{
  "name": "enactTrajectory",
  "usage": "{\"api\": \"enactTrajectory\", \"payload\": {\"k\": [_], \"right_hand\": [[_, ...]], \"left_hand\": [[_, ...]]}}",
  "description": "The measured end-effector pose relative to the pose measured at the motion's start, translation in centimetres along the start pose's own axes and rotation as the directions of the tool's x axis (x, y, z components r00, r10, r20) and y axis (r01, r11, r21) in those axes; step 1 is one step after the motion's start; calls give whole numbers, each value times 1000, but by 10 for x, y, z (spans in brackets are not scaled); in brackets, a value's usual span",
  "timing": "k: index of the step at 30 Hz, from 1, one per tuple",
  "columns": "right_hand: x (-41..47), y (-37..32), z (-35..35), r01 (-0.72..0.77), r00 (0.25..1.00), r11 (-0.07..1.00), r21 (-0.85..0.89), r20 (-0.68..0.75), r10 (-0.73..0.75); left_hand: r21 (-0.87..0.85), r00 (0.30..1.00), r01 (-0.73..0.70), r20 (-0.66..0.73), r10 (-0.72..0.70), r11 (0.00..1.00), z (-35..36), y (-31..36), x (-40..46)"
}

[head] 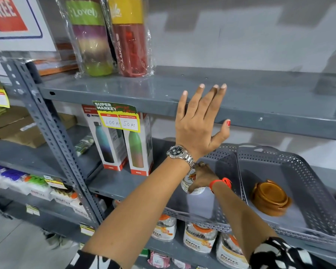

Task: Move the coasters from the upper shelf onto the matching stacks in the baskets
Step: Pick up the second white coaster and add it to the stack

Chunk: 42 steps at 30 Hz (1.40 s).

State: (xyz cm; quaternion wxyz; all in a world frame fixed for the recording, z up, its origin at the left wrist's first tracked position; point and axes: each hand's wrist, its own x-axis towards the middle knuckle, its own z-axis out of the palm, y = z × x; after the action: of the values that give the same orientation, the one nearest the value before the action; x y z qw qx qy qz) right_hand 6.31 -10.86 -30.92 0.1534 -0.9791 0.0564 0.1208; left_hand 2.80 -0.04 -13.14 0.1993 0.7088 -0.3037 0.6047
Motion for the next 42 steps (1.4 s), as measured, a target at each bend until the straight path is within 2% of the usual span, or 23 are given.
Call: {"api": "enactTrajectory", "payload": {"k": [7,14,18,20,22,24,26,28,31,35,37,40,42], "right_hand": [[2,-2,-5,16,999,999,-34,37,-15],[-5,-9,2,-132,991,990,-59,2,132],[-10,-12,2,-144,990,987,-72,-5,144],[-16,-9,-2,-133,991,991,-25,-25,132],[-23,-3,-10,-137,986,987,85,-87,145],[-30,10,-21,-147,954,971,188,-234,189],[-41,32,-33,-179,876,959,219,-408,257],[-53,62,-43,-269,796,940,212,-500,340],[-75,105,-50,-459,745,858,229,-427,512],[-103,138,-42,-665,718,728,164,-128,685],[-117,143,-37,-671,717,716,193,-77,693],[-127,148,-31,-579,773,770,270,-120,623],[-128,148,-31,-591,754,745,310,-116,646]], "left_hand": [[5,1000,-10,-14,11,1000,1,0,0],[0,1000,-6,-6,6,1000,-1,1,0],[2,1000,-1,4,1,1000,-1,2,0],[6,1000,-5,-1,5,1000,-1,2,0],[8,1000,-10,-5,10,1000,-1,1,0],[13,1000,-11,-7,11,1000,-1,1,0],[9,1000,-8,-14,8,1000,-2,2,-1],[10,1000,-9,-18,9,1000,-2,3,-1],[9,999,-12,-31,12,1000,-1,1,-1],[15,999,-6,-49,7,1000,0,1,-1],[22,999,-4,-48,5,1000,0,1,-1],[16,999,-9,-33,10,1000,-2,1,-2],[12,1000,-7,-25,8,1000,-3,1,-2]]}}
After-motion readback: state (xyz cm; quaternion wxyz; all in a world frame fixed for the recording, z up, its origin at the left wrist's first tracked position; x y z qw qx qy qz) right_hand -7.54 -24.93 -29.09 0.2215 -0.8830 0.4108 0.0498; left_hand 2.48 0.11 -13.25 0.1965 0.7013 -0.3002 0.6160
